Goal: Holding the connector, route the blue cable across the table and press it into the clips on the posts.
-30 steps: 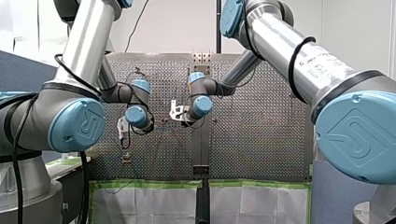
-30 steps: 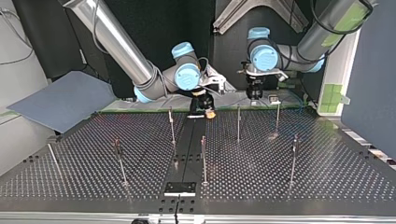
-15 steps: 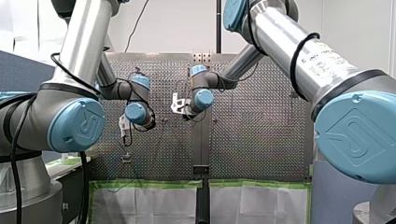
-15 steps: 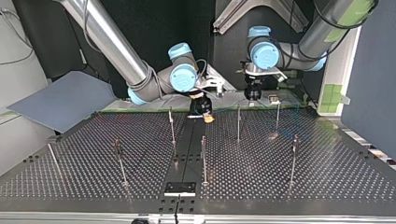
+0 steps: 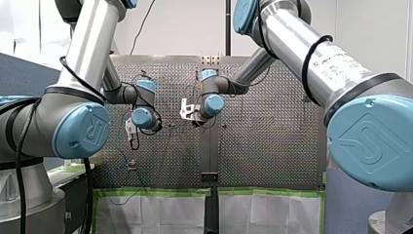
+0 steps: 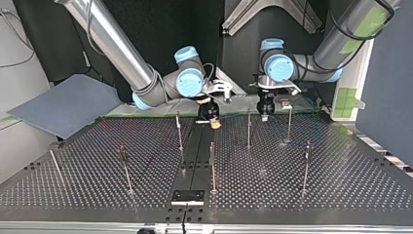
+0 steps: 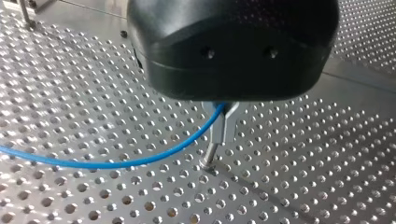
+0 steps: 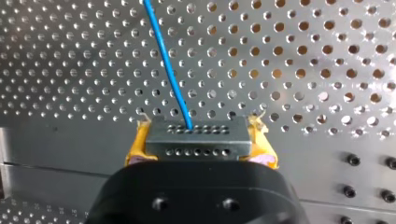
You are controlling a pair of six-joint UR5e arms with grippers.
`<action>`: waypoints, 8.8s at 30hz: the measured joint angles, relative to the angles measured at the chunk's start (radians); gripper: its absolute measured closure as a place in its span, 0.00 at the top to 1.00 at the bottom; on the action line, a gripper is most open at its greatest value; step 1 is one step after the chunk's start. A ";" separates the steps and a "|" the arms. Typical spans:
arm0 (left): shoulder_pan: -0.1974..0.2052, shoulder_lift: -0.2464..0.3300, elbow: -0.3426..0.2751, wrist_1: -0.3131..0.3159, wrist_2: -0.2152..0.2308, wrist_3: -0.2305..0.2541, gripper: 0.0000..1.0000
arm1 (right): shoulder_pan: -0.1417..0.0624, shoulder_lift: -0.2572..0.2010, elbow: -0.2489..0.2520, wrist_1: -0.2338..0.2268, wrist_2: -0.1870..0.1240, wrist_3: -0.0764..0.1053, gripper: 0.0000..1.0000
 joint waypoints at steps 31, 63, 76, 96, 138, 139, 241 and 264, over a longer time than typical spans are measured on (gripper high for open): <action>0.043 -0.081 0.131 -0.054 0.047 -0.025 0.93 | -0.053 0.000 0.000 -0.005 -0.006 -0.001 0.00; -0.062 0.114 -0.016 -0.259 -0.020 0.031 1.00 | -0.053 0.000 0.001 0.008 -0.020 0.000 0.00; -0.174 0.163 -0.045 -0.266 -0.105 0.006 1.00 | -0.069 -0.001 0.002 0.016 -0.020 0.003 0.00; -0.284 0.074 0.020 -0.159 -0.092 -0.058 1.00 | -0.095 -0.001 0.011 0.018 -0.021 0.010 0.00; -0.267 -0.210 0.266 -0.160 -0.151 -0.061 1.00 | -0.100 -0.001 0.011 0.016 -0.021 0.011 0.00; -0.268 -0.217 0.269 -0.161 -0.153 -0.061 1.00 | -0.100 -0.001 0.011 0.016 -0.021 0.011 0.00; -0.286 0.236 0.364 -0.390 -0.182 -0.040 0.00 | -0.167 -0.444 0.110 0.143 -0.216 0.052 0.00; -0.224 0.121 0.497 -0.376 -0.149 -0.037 0.00 | -0.209 -0.373 0.034 0.136 -0.245 0.069 0.00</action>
